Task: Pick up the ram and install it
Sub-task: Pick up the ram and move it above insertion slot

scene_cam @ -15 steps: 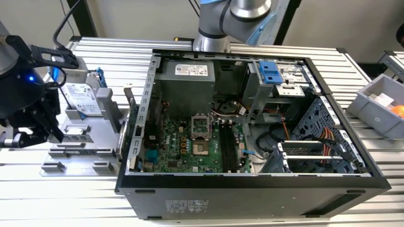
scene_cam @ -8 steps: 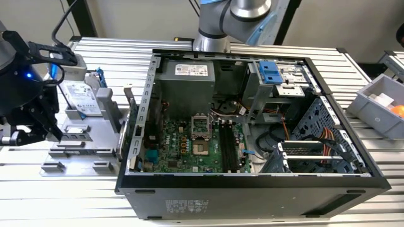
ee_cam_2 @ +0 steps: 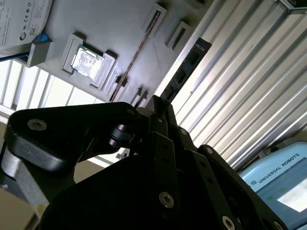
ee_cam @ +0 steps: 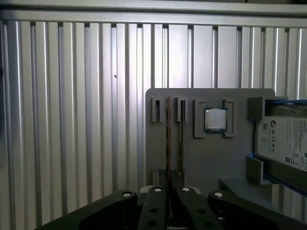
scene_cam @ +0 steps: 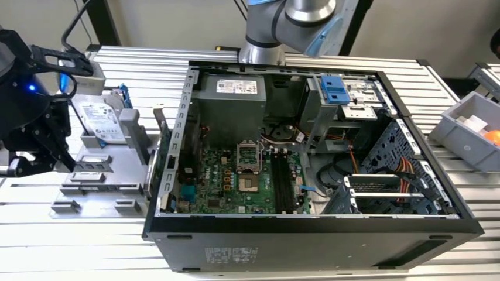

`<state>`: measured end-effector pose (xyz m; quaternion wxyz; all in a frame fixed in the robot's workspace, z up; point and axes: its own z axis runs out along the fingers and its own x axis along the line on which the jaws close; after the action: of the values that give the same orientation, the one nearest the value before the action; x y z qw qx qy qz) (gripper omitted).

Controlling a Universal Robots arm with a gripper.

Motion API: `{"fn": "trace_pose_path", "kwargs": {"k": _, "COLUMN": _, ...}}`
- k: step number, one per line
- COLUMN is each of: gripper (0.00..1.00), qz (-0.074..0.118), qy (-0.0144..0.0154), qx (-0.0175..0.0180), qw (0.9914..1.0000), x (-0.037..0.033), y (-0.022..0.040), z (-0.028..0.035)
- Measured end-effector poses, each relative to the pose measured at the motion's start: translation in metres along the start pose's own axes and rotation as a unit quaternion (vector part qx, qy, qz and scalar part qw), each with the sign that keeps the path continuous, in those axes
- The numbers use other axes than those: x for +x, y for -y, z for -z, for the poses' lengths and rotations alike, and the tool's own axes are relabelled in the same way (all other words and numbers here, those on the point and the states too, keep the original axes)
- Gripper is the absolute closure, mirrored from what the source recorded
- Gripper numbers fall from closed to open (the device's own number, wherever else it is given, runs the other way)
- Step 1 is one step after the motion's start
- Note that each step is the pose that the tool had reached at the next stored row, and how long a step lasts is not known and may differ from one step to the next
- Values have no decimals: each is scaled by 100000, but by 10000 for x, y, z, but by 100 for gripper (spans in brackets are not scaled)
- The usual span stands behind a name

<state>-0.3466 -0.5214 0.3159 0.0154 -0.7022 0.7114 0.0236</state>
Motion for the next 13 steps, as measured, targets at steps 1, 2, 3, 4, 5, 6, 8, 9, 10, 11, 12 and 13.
{"fn": "trace_pose_path", "kwargs": {"k": 1, "gripper": 100, "qz": 0, "qy": -2, "qx": -1, "qw": 100000, "x": -1, "y": 0, "z": 7}}
{"fn": "trace_pose_path", "kwargs": {"k": 2, "gripper": 100, "qz": -1, "qy": -4, "qx": -5, "qw": 100000, "x": -1, "y": 0, "z": 15}}
{"fn": "trace_pose_path", "kwargs": {"k": 3, "gripper": 100, "qz": -2, "qy": -2, "qx": -3, "qw": 100000, "x": -1, "y": 0, "z": 22}}
{"fn": "trace_pose_path", "kwargs": {"k": 4, "gripper": 100, "qz": -4, "qy": -6, "qx": -6, "qw": 100000, "x": -2, "y": -1, "z": 29}}
{"fn": "trace_pose_path", "kwargs": {"k": 5, "gripper": 100, "qz": -13, "qy": -6, "qx": -6, "qw": 100000, "x": -3, "y": -2, "z": 36}}
{"fn": "trace_pose_path", "kwargs": {"k": 6, "gripper": 100, "qz": -11, "qy": 1, "qx": 0, "qw": 100000, "x": -3, "y": -2, "z": 41}}
{"fn": "trace_pose_path", "kwargs": {"k": 8, "gripper": 100, "qz": -12, "qy": -2, "qx": -1, "qw": 100000, "x": -4, "y": -2, "z": 52}}
{"fn": "trace_pose_path", "kwargs": {"k": 9, "gripper": 100, "qz": -11, "qy": -5, "qx": -4, "qw": 100000, "x": -4, "y": -2, "z": 58}}
{"fn": "trace_pose_path", "kwargs": {"k": 10, "gripper": 100, "qz": -12, "qy": -6, "qx": -5, "qw": 100000, "x": -5, "y": -2, "z": 65}}
{"fn": "trace_pose_path", "kwargs": {"k": 11, "gripper": 100, "qz": -9, "qy": -5, "qx": -4, "qw": 100000, "x": -5, "y": -2, "z": 72}}
{"fn": "trace_pose_path", "kwargs": {"k": 12, "gripper": 100, "qz": -3, "qy": 0, "qx": 0, "qw": 100000, "x": -5, "y": -1, "z": 77}}
{"fn": "trace_pose_path", "kwargs": {"k": 13, "gripper": 100, "qz": 0, "qy": 3, "qx": 3, "qw": 100000, "x": -5, "y": -1, "z": 81}}
